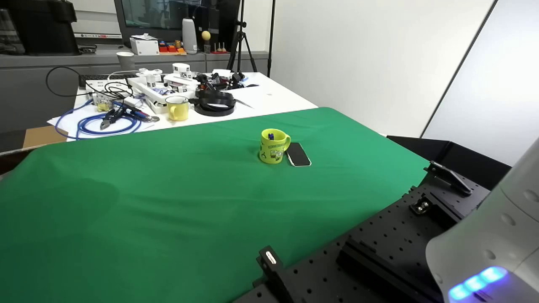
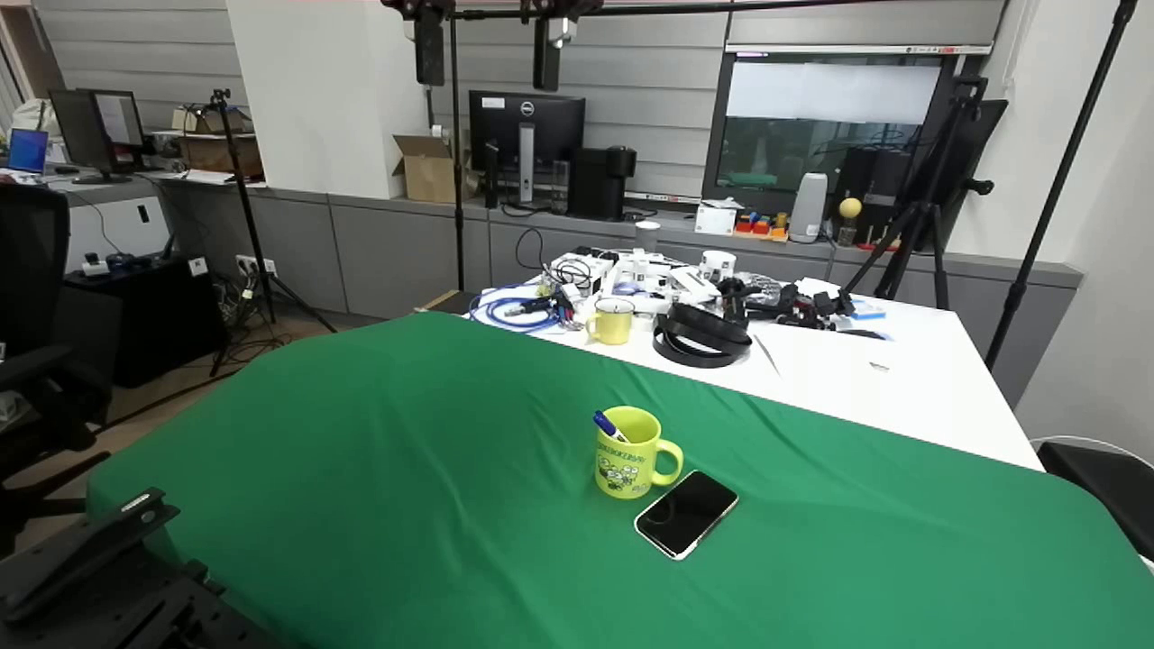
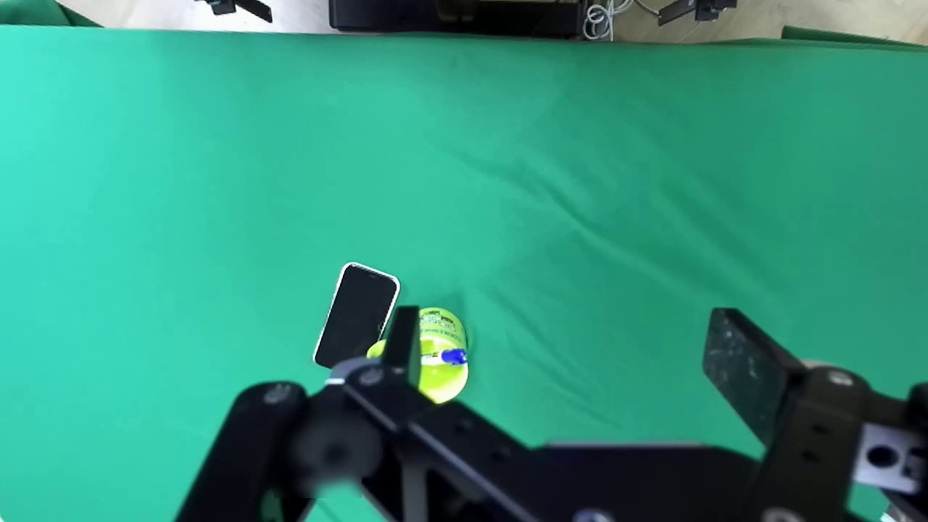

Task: Take the marker from the green cup and put it on the table

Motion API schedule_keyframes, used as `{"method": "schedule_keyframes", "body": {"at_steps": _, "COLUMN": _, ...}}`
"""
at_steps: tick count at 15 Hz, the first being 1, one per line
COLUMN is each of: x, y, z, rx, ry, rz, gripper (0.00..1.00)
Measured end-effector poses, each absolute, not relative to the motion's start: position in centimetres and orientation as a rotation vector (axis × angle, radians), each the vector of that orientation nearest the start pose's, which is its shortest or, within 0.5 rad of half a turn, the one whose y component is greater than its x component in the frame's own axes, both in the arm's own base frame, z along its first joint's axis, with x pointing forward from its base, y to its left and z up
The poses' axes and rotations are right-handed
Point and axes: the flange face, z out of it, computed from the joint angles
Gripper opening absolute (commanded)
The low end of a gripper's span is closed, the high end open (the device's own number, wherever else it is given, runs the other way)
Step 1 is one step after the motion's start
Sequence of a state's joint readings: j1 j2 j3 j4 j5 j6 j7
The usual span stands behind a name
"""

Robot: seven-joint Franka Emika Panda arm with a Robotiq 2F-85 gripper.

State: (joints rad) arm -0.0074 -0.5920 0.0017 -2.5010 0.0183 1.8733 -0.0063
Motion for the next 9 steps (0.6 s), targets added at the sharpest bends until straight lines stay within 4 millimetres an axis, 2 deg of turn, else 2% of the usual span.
{"method": "schedule_keyframes", "body": {"at_steps": 9, "x": 36.85, "y": -0.07, "z": 47.69, "rx": -3.124, "ry": 0.014, "rz": 0.069, "gripper": 1.0}}
